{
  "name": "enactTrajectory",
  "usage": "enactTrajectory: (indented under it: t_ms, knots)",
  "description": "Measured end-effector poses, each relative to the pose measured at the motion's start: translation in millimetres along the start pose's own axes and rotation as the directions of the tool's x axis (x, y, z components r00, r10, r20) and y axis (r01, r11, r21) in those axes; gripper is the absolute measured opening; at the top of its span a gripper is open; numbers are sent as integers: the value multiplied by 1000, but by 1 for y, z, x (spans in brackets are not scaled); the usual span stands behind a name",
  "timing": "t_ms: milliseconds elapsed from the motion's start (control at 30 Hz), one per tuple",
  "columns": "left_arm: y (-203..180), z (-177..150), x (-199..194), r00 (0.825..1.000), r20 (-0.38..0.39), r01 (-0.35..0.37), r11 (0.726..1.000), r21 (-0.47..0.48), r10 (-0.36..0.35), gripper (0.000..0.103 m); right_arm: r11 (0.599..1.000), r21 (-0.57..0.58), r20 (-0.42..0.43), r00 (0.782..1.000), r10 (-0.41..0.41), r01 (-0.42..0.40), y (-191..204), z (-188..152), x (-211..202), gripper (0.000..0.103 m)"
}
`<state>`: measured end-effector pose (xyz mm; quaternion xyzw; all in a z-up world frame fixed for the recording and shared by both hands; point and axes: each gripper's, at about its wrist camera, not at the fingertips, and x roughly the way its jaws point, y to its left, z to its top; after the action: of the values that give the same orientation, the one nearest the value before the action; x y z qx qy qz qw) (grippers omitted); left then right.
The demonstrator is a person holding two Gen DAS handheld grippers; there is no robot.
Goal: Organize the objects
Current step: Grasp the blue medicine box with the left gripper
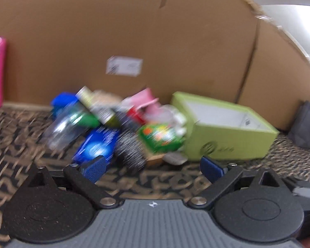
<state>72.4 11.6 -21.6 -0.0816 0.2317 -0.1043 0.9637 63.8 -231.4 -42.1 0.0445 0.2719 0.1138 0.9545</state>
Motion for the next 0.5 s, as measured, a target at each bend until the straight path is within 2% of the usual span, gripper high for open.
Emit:
enactTrajectory:
  t_ms: [133,267,433,500]
  knots:
    - [33,-4,8,997,-42,-71,997,-41,70,100,1000,0,-30,999,24,-24,10,-9,3,103]
    - [53,4,22,989,-43,-139,990,-4,138,99,1000,-13,-38,999,26,-26,20,-10,5,103]
    - [60,18,49,991,-74,-107,994,25,108,99,999,-49,-34,999,20,-22,32,-11,8,103]
    - [59,19,63,989,-83,-118,990,78,124,92,998,-62,-33,999,19,-21,35,-11,8,99]
